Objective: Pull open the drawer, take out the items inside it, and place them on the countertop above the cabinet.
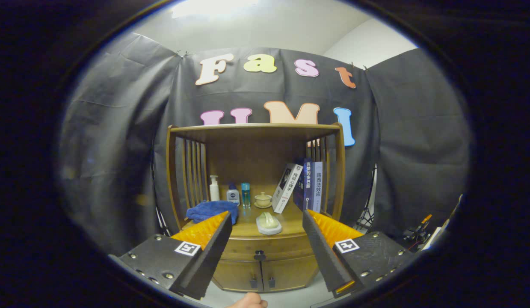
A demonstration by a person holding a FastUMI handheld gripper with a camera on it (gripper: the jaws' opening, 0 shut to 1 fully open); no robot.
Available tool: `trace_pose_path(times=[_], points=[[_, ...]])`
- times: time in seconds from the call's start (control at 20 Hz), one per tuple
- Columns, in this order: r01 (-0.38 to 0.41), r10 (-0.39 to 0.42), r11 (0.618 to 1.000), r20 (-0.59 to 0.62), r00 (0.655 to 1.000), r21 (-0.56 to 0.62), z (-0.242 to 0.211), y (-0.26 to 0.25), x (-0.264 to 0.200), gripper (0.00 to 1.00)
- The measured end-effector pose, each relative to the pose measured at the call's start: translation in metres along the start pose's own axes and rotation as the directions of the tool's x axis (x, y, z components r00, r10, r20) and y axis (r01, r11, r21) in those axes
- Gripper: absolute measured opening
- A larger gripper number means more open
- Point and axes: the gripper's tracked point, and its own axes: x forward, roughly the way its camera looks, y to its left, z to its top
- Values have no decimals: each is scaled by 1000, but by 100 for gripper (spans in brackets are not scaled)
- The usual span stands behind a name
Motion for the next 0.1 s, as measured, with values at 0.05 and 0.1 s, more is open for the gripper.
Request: trace_pose_path(times=[0.05, 0.1], points=[[0, 0, 1000, 0, 1000, 1, 0, -1, 1, 98], [1, -1, 1000, 1, 1000, 1, -1, -2, 1, 98]])
